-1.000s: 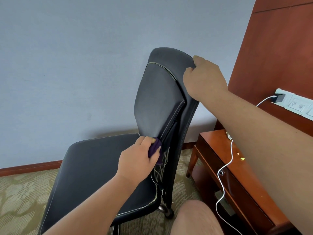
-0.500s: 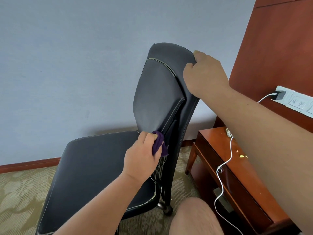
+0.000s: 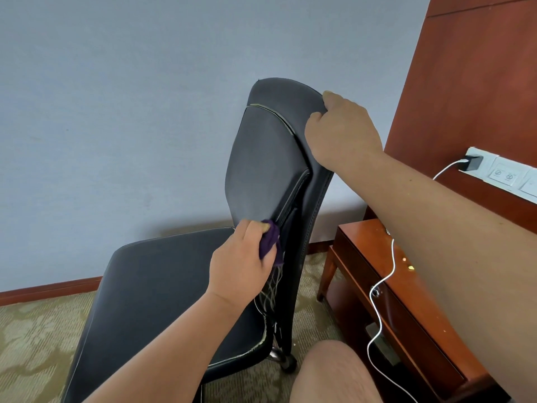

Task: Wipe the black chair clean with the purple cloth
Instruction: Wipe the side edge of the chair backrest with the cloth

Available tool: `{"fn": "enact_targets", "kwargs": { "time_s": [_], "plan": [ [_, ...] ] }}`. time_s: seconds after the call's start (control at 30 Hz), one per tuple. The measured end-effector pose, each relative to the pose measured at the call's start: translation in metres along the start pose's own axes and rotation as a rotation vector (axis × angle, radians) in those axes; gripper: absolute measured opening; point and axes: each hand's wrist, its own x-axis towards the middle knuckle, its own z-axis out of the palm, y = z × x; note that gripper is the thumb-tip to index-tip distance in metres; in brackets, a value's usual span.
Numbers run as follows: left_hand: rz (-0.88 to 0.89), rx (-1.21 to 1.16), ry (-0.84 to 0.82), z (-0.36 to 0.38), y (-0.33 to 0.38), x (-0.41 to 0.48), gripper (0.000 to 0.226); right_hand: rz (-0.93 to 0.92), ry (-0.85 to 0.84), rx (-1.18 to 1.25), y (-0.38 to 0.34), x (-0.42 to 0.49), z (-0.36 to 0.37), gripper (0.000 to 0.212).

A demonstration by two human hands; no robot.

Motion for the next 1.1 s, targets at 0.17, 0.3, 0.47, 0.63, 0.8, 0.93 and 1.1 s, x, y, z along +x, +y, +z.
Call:
{"fn": "enact_targets", "kwargs": {
  "time_s": [0.17, 0.3, 0.47, 0.63, 0.8, 0.93, 1.1],
  "plan": [
    [0.059, -0.028, 0.028, 0.001, 0.013, 0.022, 0.018, -0.002, -0.013, -0.013, 0.003, 0.0, -0.002, 0.015],
    [0.031, -0.038, 0.026, 0.008, 0.0, 0.008, 0.019, -0.001, -0.02, -0.003, 0.002, 0.0, 0.0, 0.016],
    [-0.003, 0.003, -0.024, 0.016, -0.017, -0.02, 0.02, 0.014, -0.03, -0.002, 0.003, 0.0, -0.001, 0.03],
    [-0.032, -0.017, -0.088, 0.006, -0.022, -0.024, 0.019, 0.015, -0.029, 0.002, 0.0, -0.001, -0.001, 0.01],
    [0.08, -0.042, -0.038, -0.013, -0.001, -0.005, 0.025, 0.009, -0.026, 0.009, -0.001, -0.003, -0.002, 0.025],
    [0.199, 0.106, -0.119, -0.013, 0.017, 0.003, 0.03, 0.021, -0.028, 0.013, -0.002, -0.004, -0.002, 0.023],
    [0.24, 0.241, -0.176, -0.008, 0.012, -0.007, 0.048, 0.017, -0.035, 0.006, -0.002, -0.005, -0.004, 0.024]
  ]
}}
